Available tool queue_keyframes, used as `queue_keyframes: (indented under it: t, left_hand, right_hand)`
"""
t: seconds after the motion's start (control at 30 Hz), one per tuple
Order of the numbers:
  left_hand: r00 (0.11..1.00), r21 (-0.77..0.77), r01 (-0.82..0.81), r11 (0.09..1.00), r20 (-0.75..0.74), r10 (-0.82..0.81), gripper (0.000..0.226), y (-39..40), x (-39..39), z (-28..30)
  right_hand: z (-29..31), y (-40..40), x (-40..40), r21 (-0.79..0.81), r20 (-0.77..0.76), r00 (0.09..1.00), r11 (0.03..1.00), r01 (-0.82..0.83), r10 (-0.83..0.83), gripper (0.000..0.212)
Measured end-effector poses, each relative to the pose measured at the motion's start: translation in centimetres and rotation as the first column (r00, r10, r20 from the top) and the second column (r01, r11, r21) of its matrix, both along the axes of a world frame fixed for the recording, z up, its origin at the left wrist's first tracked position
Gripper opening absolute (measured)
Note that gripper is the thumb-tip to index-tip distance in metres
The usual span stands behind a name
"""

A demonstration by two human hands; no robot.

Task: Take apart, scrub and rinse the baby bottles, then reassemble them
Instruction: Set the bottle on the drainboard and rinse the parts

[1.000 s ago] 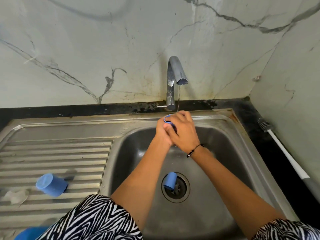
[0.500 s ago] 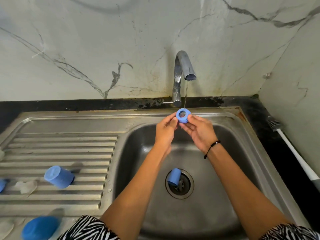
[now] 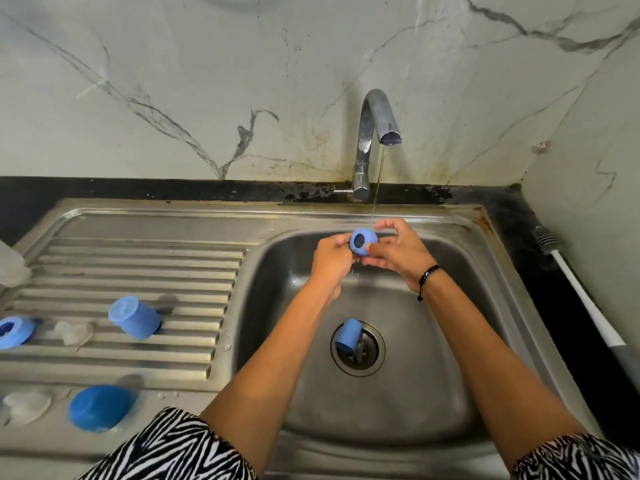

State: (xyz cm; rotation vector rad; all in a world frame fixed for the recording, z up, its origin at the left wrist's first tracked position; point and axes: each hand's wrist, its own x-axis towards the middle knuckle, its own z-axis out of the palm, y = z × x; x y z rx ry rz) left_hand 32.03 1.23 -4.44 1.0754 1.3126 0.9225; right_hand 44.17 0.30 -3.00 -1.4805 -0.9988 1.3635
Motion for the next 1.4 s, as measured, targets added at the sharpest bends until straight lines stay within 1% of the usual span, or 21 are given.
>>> queue_keyframes:
  t: [0.03, 0.07, 0.1, 0.17, 0.23, 0.27, 0.3, 0.33, 0.37, 0.4, 0.43, 0.47, 0.5, 0.6, 0.67, 0.8, 0.93, 1.07, 1.17, 1.2, 1.4]
  left_hand:
    - [0.999, 0.031, -0.01, 0.999, -0.045, 0.011, 0.029, -0.3, -0.3, 0.3]
    - [0.994, 0.064, -0.021, 0.998, -0.109, 0.028, 0.03, -0.8, -0.7, 0.7]
    - [0.983, 0.098, -0.017, 0.995, -0.178, 0.034, 0.032, -1.1, -1.2, 1.1]
    - [0.951, 0.152, -0.007, 0.988, -0.306, 0.053, 0.034, -2.1, -2.2, 2.2]
    - [0.94, 0.193, -0.028, 0.981, -0.33, 0.092, 0.036, -3.0, -3.6, 3.3]
    - [0.948, 0.202, -0.051, 0.978, -0.299, 0.111, 0.036, -3.5, -4.3, 3.8]
    - [0.955, 0.208, -0.077, 0.975, -0.266, 0.132, 0.035, -3.9, -5.0, 4.4]
    - [0.953, 0.209, -0.105, 0.972, -0.258, 0.158, 0.033, -4.4, -6.0, 4.9]
    - [0.948, 0.213, -0.123, 0.969, -0.264, 0.179, 0.032, -4.8, -6.8, 5.3]
    - [0.94, 0.203, -0.142, 0.969, -0.28, 0.196, 0.03, -5.1, -7.8, 5.4]
    - [0.934, 0.189, -0.153, 0.97, -0.293, 0.204, 0.028, -5.2, -8.6, 5.4]
    - [0.929, 0.161, -0.165, 0.973, -0.306, 0.209, 0.027, -5.3, -9.4, 5.4]
    - [0.924, 0.141, -0.177, 0.974, -0.317, 0.214, 0.027, -5.6, -10.4, 5.6]
    - [0.912, 0.147, -0.202, 0.968, -0.333, 0.24, 0.027, -5.8, -13.5, 6.4]
    - [0.895, 0.157, -0.206, 0.966, -0.37, 0.251, 0.029, -5.9, -16.1, 7.6]
    - [0.836, 0.189, -0.263, 0.946, -0.445, 0.322, 0.033, -5.0, -22.8, 9.1]
    - [0.752, 0.195, -0.297, 0.935, -0.555, 0.355, 0.036, -4.1, -31.6, 9.1]
    - [0.656, 0.131, -0.254, 0.958, -0.705, 0.27, 0.025, -3.1, -38.7, 7.7]
    - [0.645, 0.086, -0.251, 0.964, -0.728, 0.233, 0.02, -2.4, -42.2, 6.1]
    - [0.643, 0.076, -0.254, 0.964, -0.731, 0.227, 0.019, -2.2, -43.1, 5.6]
    - [0.657, -0.002, -0.209, 0.978, -0.741, 0.139, 0.023, -1.2, -45.9, 3.6]
  right_hand:
    - [0.2, -0.3, -0.1, 0.034, 0.055, 0.996, 0.997, -0.075, 0.073, 0.049]
    - [0.4, -0.6, -0.3, 0.083, 0.164, 0.974, 0.982, -0.17, 0.154, 0.057]
    - [0.5, -0.8, -0.7, 0.134, 0.309, 0.927, 0.956, -0.263, 0.212, 0.06]
    - [1.2, -1.4, -2.1, 0.189, 0.572, 0.782, 0.887, -0.421, 0.249, 0.058]
    - [2.1, -1.8, -3.7, 0.253, 0.669, 0.717, 0.847, -0.468, 0.196, 0.051]
    - [2.6, -1.9, -4.2, 0.277, 0.685, 0.708, 0.838, -0.47, 0.171, 0.049]
    - [3.1, -2.0, -4.5, 0.295, 0.637, 0.749, 0.841, -0.453, 0.179, 0.046]
    - [3.6, -2.3, -4.9, 0.293, 0.513, 0.825, 0.855, -0.428, 0.237, 0.043]
    - [3.9, -2.6, -5.3, 0.263, 0.365, 0.876, 0.869, -0.42, 0.313, 0.038]
    - [3.5, -2.9, -6.0, 0.215, 0.317, 0.877, 0.874, -0.436, 0.36, 0.032]
    - [2.9, -3.0, -6.7, 0.149, 0.432, 0.828, 0.877, -0.456, 0.357, 0.027]
    - [2.1, -3.1, -7.4, 0.102, 0.57, 0.757, 0.887, -0.451, 0.32, 0.028]
    - [1.5, -3.1, -8.4, 0.095, 0.633, 0.724, 0.901, -0.424, 0.274, 0.032]
    - [2.4, -2.9, -12.3, 0.179, 0.582, 0.781, 0.901, -0.396, 0.227, 0.036]
    - [3.4, -2.1, -15.3, 0.215, 0.614, 0.758, 0.878, -0.428, 0.219, 0.034]
    - [4.5, 0.3, -22.5, 0.271, 0.722, 0.658, 0.787, -0.554, 0.214, 0.028]
    - [5.1, 3.1, -32.1, 0.202, 0.804, 0.534, 0.724, -0.659, 0.261, 0.03]
    - [4.4, 5.3, -41.8, 0.035, 0.889, 0.31, 0.625, -0.78, 0.337, 0.024]
    - [3.1, 6.5, -46.9, -0.105, 0.894, 0.164, 0.552, -0.827, 0.416, 0.022]
    - [2.6, 6.9, -48.1, -0.139, 0.892, 0.132, 0.54, -0.83, 0.432, 0.022]
    - [-0.2, 8.0, -51.6, -0.265, 0.881, 0.033, 0.549, -0.793, 0.472, 0.031]
